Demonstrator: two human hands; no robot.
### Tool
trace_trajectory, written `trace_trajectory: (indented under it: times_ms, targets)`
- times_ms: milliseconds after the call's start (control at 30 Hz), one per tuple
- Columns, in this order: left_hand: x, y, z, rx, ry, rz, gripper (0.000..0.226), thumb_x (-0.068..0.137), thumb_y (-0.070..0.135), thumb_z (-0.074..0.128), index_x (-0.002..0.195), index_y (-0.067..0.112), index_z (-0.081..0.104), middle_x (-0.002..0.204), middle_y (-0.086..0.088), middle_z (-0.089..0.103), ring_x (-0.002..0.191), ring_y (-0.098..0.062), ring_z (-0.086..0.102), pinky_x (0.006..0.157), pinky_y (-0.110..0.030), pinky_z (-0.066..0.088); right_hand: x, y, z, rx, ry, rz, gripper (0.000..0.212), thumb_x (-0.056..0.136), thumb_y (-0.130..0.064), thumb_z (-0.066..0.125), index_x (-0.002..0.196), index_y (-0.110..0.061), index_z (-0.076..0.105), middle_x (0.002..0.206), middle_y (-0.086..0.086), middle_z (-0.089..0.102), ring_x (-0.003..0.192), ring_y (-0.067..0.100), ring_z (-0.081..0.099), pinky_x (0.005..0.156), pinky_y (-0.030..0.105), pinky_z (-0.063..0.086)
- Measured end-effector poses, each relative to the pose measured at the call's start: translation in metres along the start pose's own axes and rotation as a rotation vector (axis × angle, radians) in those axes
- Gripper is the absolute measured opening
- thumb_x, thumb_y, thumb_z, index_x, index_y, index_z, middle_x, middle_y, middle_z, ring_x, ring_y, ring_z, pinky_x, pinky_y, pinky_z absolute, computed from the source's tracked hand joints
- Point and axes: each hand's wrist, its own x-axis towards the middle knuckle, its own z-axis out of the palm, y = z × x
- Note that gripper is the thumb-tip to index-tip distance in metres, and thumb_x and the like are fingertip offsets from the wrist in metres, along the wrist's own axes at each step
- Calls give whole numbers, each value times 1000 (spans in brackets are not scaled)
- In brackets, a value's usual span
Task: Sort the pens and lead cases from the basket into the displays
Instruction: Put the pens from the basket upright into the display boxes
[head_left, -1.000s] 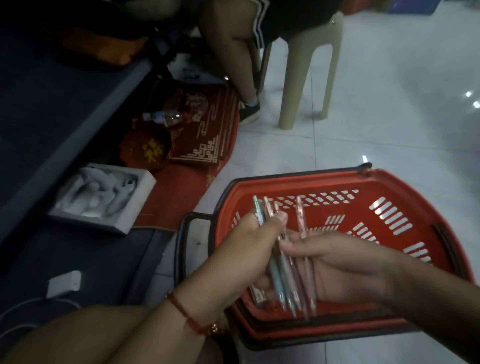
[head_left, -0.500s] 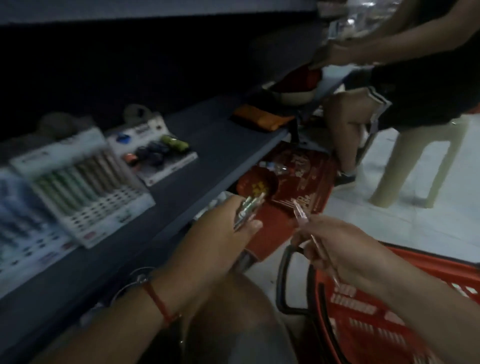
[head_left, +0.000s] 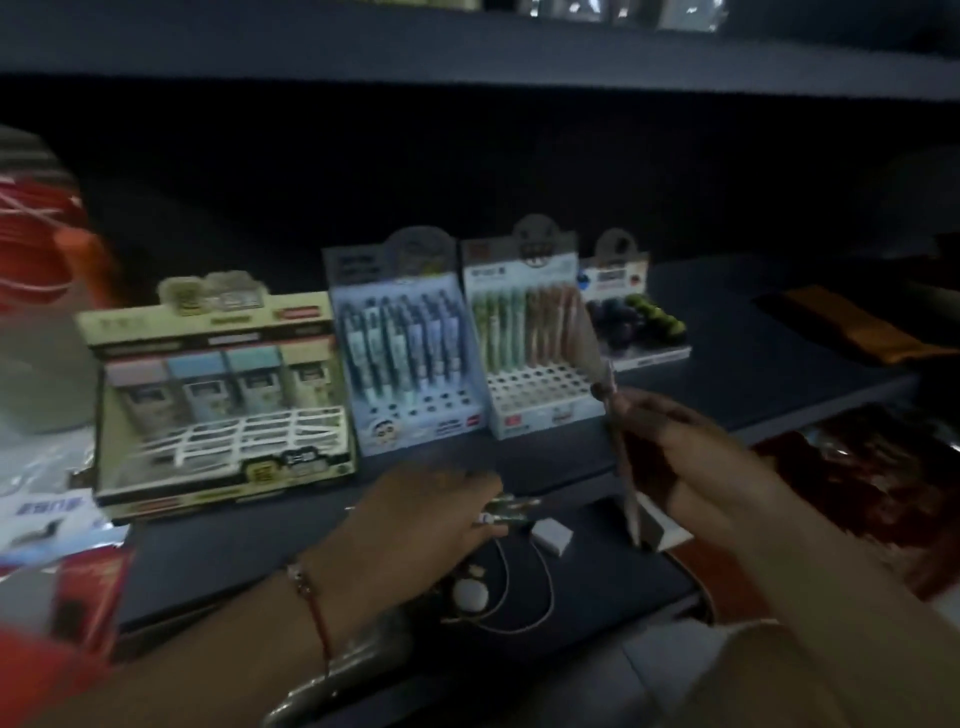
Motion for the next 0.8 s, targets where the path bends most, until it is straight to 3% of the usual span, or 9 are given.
trace_trajectory:
  times_ms: [67, 200, 333, 467, 567, 700, 800]
  targets:
    - [-8, -12, 5, -23, 47, -20, 30, 100, 47, 45, 120, 25, 46, 98, 3, 59, 78, -16, 54, 61, -31, 37, 15, 4, 23, -12, 45, -42, 11, 94, -11, 63, 99, -12, 72, 76, -2, 75, 75, 13, 70, 66, 25, 57]
    - [-10, -23, 5, -63, 147, -35, 18, 102, 26, 44, 119, 22, 43, 85, 4, 43, 69, -16, 38, 59, -34, 35, 37, 0, 47, -94, 98, -186, 12, 94, -11, 65, 86, -16, 73, 78, -2, 76, 81, 18, 67, 80, 32, 54]
    - [4, -30, 0, -102, 236, -35, 25, 100, 20, 45, 125, 24, 43, 97, 2, 52, 80, -19, 50, 63, -34, 39, 56, -16, 45, -196, 112, -436, 13, 96, -16, 64, 102, -8, 73, 94, 7, 75, 84, 14, 70, 77, 27, 56]
    - [31, -30, 2, -154, 288, -25, 40, 95, 14, 55, 131, 29, 45, 104, 3, 58, 88, -19, 56, 66, -33, 40, 91, -36, 24, -380, 294, -644, 18, 96, -20, 65, 107, -8, 71, 87, -1, 73, 77, 9, 68, 66, 22, 53]
    - [55, -25, 6, -173, 310, -28, 41, 94, 13, 55, 131, 31, 45, 112, 4, 58, 99, -21, 55, 75, -35, 43, 114, -38, 13, -470, 303, -692, 16, 97, -19, 62, 104, -9, 72, 83, -4, 72, 74, 6, 68, 63, 17, 51]
    - [85, -16, 16, -196, 333, -22, 44, 92, 9, 58, 128, 31, 44, 112, 4, 58, 97, -22, 55, 76, -37, 43, 135, -24, -5, -532, 291, -737, 14, 97, -19, 63, 104, -12, 74, 93, 1, 75, 88, 21, 71, 75, 38, 59]
    - [99, -14, 25, -198, 299, 1, 40, 90, 8, 61, 122, 29, 48, 104, 4, 60, 90, -20, 56, 71, -36, 45, 142, -18, -17, -522, 255, -741, 15, 97, -14, 62, 106, -13, 73, 98, 0, 75, 95, 16, 71, 83, 36, 59]
